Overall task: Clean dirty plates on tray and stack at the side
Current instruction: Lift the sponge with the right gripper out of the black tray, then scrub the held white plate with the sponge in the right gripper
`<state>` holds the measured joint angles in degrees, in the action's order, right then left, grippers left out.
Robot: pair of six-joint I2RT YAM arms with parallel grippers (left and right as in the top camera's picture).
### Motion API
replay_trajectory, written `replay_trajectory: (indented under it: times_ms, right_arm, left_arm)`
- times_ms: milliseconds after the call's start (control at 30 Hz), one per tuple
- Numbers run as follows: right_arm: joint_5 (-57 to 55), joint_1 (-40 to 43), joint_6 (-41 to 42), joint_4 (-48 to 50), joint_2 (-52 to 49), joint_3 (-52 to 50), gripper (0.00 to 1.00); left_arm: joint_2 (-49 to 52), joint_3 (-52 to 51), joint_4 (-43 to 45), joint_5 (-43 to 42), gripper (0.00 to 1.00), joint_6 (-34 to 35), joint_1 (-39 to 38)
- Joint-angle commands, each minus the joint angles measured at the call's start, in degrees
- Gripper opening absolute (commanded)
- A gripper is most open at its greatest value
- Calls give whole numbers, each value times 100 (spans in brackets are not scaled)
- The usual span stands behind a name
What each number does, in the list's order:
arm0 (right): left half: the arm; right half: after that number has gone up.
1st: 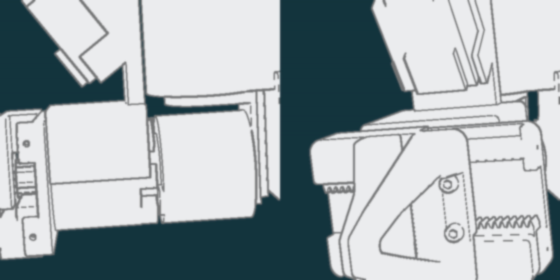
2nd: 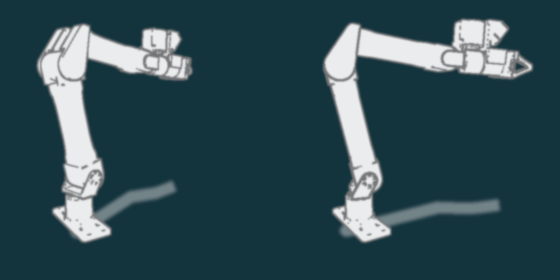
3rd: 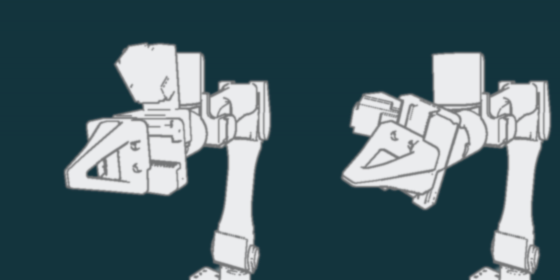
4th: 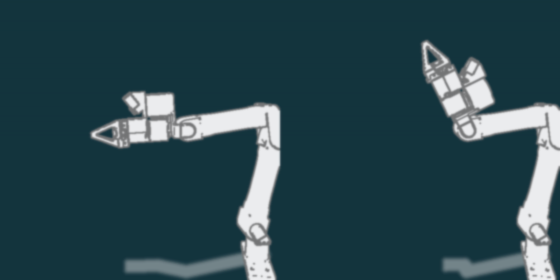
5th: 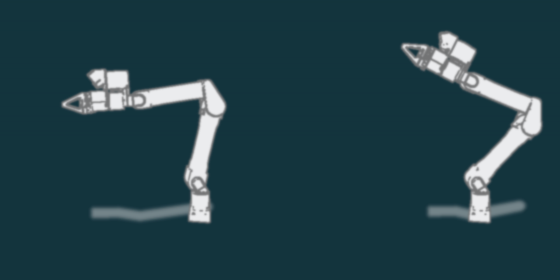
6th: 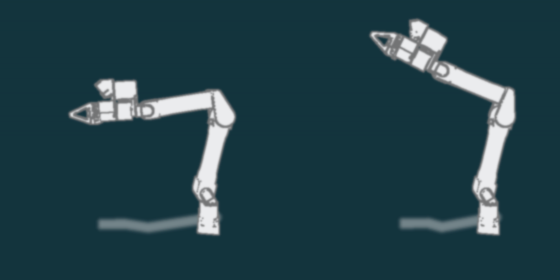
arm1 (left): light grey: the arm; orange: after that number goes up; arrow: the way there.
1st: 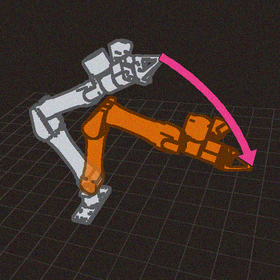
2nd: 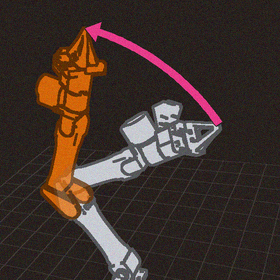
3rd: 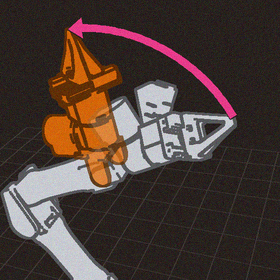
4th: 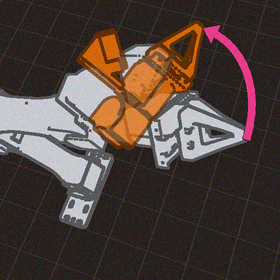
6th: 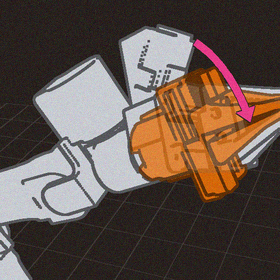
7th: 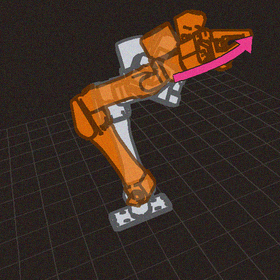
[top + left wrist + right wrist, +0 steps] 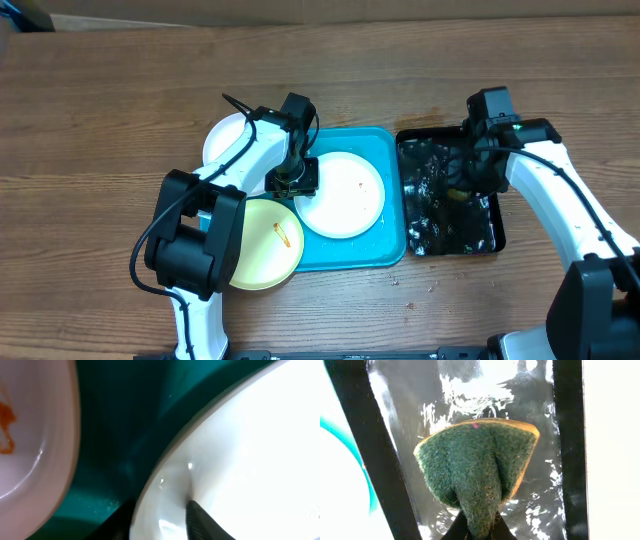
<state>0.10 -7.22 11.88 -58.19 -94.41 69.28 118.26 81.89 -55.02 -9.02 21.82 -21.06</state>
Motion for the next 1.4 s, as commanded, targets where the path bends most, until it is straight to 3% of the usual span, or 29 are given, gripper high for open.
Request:
replay_trajectory:
  times_ms: [0, 67, 300, 633, 800, 1067, 1367]
  right_arm:
    - [42, -11, -168, -70, 101, 70, 4]
    - [42, -11, -168, -74, 103, 72, 4]
    - [37, -11, -216, -234, 103, 31, 4]
    - [365, -70, -496, -424, 105, 455, 4]
    - [341, -269, -837, -579, 103, 538, 4]
    - [461, -927, -1047, -367, 103, 538, 4]
    - [72, -2041, -979, 664, 74, 415, 4]
  left_arm:
    - [87, -24, 90, -160, 24, -125, -39]
    - [87, -24, 120, -157, 12, -125, -39]
    - [87, -24, 155, -157, 4, -125, -39]
    - [87, -24, 160, -142, 13, -125, -39]
    - [87, -24, 214, -66, 4, -313, -33]
    - [87, -24, 247, 525, 4, -437, -33]
    - [87, -24, 238, 837, 4, -518, -24]
